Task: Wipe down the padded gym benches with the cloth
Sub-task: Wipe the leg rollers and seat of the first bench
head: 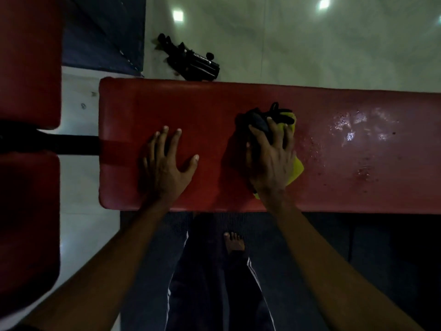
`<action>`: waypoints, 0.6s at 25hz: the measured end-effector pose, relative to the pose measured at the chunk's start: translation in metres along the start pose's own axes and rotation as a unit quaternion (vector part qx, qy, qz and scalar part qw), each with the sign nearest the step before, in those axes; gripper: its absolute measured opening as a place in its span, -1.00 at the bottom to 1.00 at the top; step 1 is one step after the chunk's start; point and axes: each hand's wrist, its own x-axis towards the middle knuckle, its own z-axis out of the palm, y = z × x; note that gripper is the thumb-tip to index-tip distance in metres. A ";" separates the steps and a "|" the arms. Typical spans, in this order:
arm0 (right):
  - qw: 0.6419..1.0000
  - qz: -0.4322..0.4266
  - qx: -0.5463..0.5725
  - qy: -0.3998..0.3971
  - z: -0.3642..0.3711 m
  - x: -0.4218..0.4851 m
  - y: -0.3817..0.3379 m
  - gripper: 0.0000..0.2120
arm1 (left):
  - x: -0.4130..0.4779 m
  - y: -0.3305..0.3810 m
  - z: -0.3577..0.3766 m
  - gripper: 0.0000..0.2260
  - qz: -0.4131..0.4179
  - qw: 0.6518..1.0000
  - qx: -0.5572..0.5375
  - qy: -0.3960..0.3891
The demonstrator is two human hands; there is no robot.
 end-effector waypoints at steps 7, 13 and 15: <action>0.992 -0.044 -0.027 -0.112 0.010 0.044 -0.050 -0.47 | 0.102 0.015 -0.001 -0.42 0.068 0.997 0.027 0.023; 0.987 0.155 -0.007 -0.031 0.006 0.053 -0.046 -0.48 | 0.103 0.009 0.005 -0.41 0.081 0.995 0.052 0.019; 0.991 0.127 -0.009 -0.031 0.011 0.070 -0.071 -0.53 | 0.104 0.009 0.004 -0.42 0.078 0.996 0.047 0.020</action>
